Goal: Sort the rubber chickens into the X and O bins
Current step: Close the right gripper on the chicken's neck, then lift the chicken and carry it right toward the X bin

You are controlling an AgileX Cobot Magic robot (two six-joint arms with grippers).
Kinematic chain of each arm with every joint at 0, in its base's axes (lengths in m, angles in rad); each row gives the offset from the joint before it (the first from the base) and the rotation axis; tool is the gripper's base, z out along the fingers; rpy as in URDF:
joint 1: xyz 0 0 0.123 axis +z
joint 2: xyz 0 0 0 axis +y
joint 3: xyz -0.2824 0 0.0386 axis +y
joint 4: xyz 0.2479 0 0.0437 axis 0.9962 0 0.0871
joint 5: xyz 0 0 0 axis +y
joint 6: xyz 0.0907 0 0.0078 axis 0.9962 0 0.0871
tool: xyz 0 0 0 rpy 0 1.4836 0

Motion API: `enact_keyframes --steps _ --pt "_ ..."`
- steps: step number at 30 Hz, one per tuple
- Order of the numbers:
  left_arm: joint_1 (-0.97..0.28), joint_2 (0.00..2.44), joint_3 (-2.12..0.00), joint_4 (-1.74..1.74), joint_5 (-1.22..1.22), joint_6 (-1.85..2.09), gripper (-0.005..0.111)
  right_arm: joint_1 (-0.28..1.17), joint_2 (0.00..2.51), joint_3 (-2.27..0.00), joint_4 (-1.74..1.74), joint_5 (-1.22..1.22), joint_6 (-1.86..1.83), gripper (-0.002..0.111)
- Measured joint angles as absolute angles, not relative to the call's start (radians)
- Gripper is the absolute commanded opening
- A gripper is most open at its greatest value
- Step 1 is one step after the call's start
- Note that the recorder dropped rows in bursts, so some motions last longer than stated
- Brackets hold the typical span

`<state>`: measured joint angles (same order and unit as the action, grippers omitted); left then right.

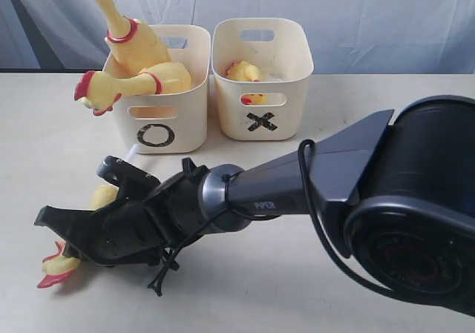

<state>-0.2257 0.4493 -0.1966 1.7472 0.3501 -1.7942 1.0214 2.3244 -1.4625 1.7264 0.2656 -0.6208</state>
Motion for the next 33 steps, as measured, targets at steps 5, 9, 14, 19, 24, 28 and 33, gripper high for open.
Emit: enact_keyframes --steps 5,9,14,19,24,28,33 --pt "-0.226 0.449 -0.197 1.747 0.350 -1.794 0.000 1.021 2.324 -1.463 1.736 0.279 -0.621 -0.001" --pt "-0.226 0.449 -0.197 1.747 0.350 -1.794 0.000 1.021 2.320 -1.460 1.736 0.306 -0.621 -0.001" --pt "-0.226 0.449 -0.197 1.747 0.350 -1.794 0.000 1.024 2.283 -1.457 1.736 0.387 -0.619 -0.001" --pt "-0.226 0.449 -0.197 1.747 0.350 -1.794 0.000 1.052 2.238 -1.456 1.684 0.396 -0.548 -0.001" --pt "-0.226 0.449 -0.197 1.747 0.350 -1.794 0.000 1.067 2.193 -1.456 1.460 0.402 -0.390 -0.001" --pt "-0.226 0.449 -0.197 1.747 0.350 -1.794 0.000 1.067 2.149 -1.456 1.303 0.407 -0.286 -0.001" --pt "-0.226 0.449 -0.197 1.747 0.350 -1.794 0.000 1.068 2.089 -1.456 1.094 0.462 -0.158 -0.001"
